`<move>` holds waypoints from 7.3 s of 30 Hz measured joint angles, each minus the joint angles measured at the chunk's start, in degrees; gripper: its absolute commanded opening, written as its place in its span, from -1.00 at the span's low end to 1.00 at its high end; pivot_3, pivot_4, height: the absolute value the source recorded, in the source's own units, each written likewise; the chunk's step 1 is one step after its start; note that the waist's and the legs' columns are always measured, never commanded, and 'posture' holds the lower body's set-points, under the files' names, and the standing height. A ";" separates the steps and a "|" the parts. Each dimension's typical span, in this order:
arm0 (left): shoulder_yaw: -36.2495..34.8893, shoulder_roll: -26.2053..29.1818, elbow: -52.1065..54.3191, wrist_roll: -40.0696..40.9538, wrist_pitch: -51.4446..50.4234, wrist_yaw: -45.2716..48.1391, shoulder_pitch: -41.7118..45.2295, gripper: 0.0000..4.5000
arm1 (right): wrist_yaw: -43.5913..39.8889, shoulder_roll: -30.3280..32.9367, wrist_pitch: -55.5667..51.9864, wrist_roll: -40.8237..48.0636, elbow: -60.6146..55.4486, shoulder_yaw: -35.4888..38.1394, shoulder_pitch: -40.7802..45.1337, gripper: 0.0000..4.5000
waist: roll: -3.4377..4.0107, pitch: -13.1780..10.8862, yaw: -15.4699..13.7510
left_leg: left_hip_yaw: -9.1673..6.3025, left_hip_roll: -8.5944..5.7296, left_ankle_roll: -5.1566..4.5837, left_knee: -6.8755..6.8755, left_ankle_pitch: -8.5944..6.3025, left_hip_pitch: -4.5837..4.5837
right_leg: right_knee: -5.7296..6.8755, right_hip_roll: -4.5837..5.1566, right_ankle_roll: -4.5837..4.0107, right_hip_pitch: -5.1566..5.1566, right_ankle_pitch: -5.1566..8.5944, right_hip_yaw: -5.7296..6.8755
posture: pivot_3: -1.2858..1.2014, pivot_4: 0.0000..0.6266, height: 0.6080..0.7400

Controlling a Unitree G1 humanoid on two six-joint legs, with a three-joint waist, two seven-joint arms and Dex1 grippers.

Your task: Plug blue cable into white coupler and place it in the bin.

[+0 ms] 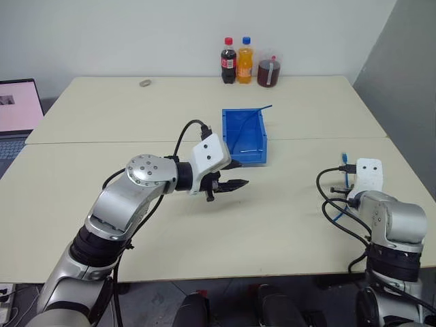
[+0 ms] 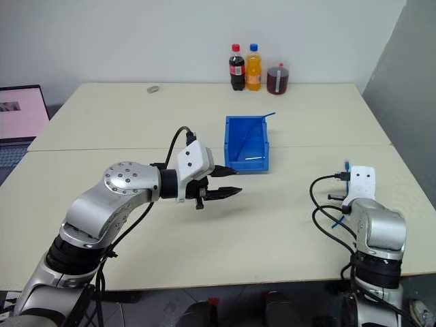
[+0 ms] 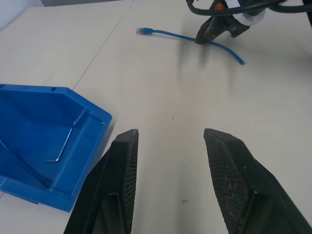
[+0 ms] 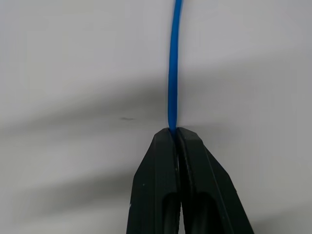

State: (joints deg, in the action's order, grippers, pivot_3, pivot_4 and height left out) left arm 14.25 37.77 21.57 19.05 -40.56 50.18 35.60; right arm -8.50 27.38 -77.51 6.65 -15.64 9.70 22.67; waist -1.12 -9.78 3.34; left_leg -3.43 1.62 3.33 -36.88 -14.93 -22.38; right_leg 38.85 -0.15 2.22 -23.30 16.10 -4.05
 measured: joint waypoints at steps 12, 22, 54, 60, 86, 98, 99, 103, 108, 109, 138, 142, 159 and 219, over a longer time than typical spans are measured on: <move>-0.09 3.11 -0.37 -0.38 0.02 1.88 -1.04 -0.02 | -34.01 24.36 22.94 9.41 -4.61 -12.68 -9.05 -0.98 | -0.45 -0.52 -0.11 | -0.02 0.05 -0.03 -0.06 -0.02 -0.05 | -0.04 -0.02 0.02 0.00 0.01 0.04 | 0.03 -0.52 1.00; -0.01 6.96 0.84 -1.28 -0.24 3.89 -2.75 -0.02 | -52.63 27.59 42.59 13.78 -5.68 -13.64 -9.35 -0.98 | -0.53 -0.61 -0.25 | -0.03 0.05 -0.03 -0.13 -0.02 -0.04 | 0.01 -0.01 0.03 0.00 0.00 0.06 | 0.03 -0.52 1.00; -1.20 13.30 7.51 0.92 -3.05 7.72 -8.23 -0.02 | -69.39 13.79 76.48 -10.97 39.11 -34.82 21.48 -0.98 | -0.46 -0.76 -0.59 | -0.09 0.01 -0.02 -0.20 -0.01 -0.02 | 0.16 0.09 -0.30 0.01 -0.19 0.13 | 0.03 -0.52 1.00; -1.09 13.27 7.48 0.56 -2.81 7.76 -8.20 -0.02 | -70.63 12.65 75.93 -11.43 40.42 -34.73 22.68 -0.63 | -0.46 -0.76 -0.54 | -0.09 0.02 -0.02 -0.20 -0.01 -0.01 | 0.19 0.08 -0.30 0.01 -0.20 0.13 | 0.03 -0.52 1.00; 4.04 10.41 -0.26 -8.08 7.33 9.22 -12.30 -0.02 | -69.00 15.37 47.75 1.81 0.72 -26.27 13.79 0.59 | -0.32 -0.83 -1.56 | -0.29 -0.03 -0.03 -0.38 -0.01 -0.15 | 0.24 0.11 -0.29 0.03 -0.21 0.33 | 0.03 -0.52 1.00; 6.99 3.02 -4.83 -13.98 8.97 4.12 -12.60 -0.02 | -60.98 15.15 38.67 3.78 -6.76 -26.63 9.39 0.59 | -0.31 -0.83 -1.57 | -0.35 -0.02 -0.03 -0.43 -0.01 -0.16 | 0.26 0.10 -0.28 0.04 -0.21 0.37 | 0.03 -0.52 1.00; 7.23 2.33 -5.90 -14.45 9.57 3.72 -12.58 -0.02 | -60.33 15.18 38.03 3.89 -7.11 -26.61 9.23 0.59 | -0.31 -0.83 -1.56 | -0.35 -0.03 -0.03 -0.43 -0.01 -0.16 | 0.25 0.10 -0.28 0.04 -0.22 0.37 | 0.03 -0.52 1.00; 8.01 -0.35 -8.99 -15.64 11.15 2.70 -12.45 -0.02 | -58.38 15.14 36.07 5.03 -9.61 -26.62 8.01 0.59 | -0.31 -0.82 -1.58 | -0.39 -0.03 -0.03 -0.45 -0.01 -0.18 | 0.27 0.10 -0.28 0.05 -0.22 0.41 | 0.03 -0.52 1.00; 7.90 -4.34 -11.29 -15.63 11.30 1.68 -12.17 -0.02 | -56.55 15.31 34.49 5.98 -11.48 -26.62 7.60 0.59 | -0.29 -0.81 -1.69 | -0.44 -0.05 -0.03 -0.58 -0.01 -0.20 | 0.27 0.11 -0.27 0.12 -0.22 0.46 | 0.03 -0.52 1.00; 7.91 -4.96 -11.52 -15.62 11.22 1.63 -12.17 -0.02 | -56.23 15.36 34.34 6.05 -11.74 -26.62 7.59 0.59 | -0.29 -0.81 -1.69 | -0.48 -0.05 -0.03 -0.65 -0.01 -0.25 | 0.27 0.11 -0.26 0.12 -0.23 0.49 | 0.03 -0.52 1.00; 5.27 -15.76 -23.31 -16.46 22.80 -4.00 -12.63 -0.89 | -48.94 15.75 28.48 11.59 -17.03 -24.96 1.81 0.63 | -0.20 -0.70 -2.18 | -0.66 -0.10 -0.03 -1.08 -0.01 -0.42 | 0.29 0.14 -0.11 0.21 -0.32 0.59 | 0.03 -0.52 1.00; 0.66 -20.02 -25.65 -13.09 28.50 -5.97 -14.02 -0.89 | -46.02 12.38 25.65 16.37 -18.95 -20.41 -3.86 0.63 | -0.20 -0.70 -2.03 | -0.68 -0.08 -0.03 -1.05 -0.01 -0.43 | 0.29 0.13 -0.12 0.18 -0.32 0.60 | 0.03 -0.52 1.00; -7.52 -24.54 -17.06 3.91 27.78 -4.52 -17.78 -0.89 | -38.81 -3.66 29.38 32.55 -8.57 -3.90 -15.10 0.63 | -0.18 -0.69 -1.77 | -0.63 -0.08 -0.04 -1.06 -0.01 -0.40 | 0.28 0.09 -0.07 0.21 -0.36 0.54 | 0.03 -0.52 1.00; -7.94 -22.36 -8.17 22.90 6.03 -1.72 -19.21 -0.89 | -45.25 -3.46 27.06 45.50 7.15 -4.26 -1.90 -0.22 | -0.15 -0.68 -1.61 | -0.57 -0.07 -0.04 -1.03 -0.01 -0.40 | 0.23 0.05 -0.06 0.18 -0.36 0.48 | 0.03 -0.52 1.00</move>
State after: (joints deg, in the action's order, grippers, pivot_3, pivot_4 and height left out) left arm 6.30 15.41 13.40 41.95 -34.52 48.46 16.39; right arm -53.75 23.93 -50.46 52.15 -8.49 5.45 20.77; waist -1.27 -10.46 1.72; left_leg -4.00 1.55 3.29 -37.91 -14.94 -22.78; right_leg 39.08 -0.10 2.16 -23.12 15.74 -3.57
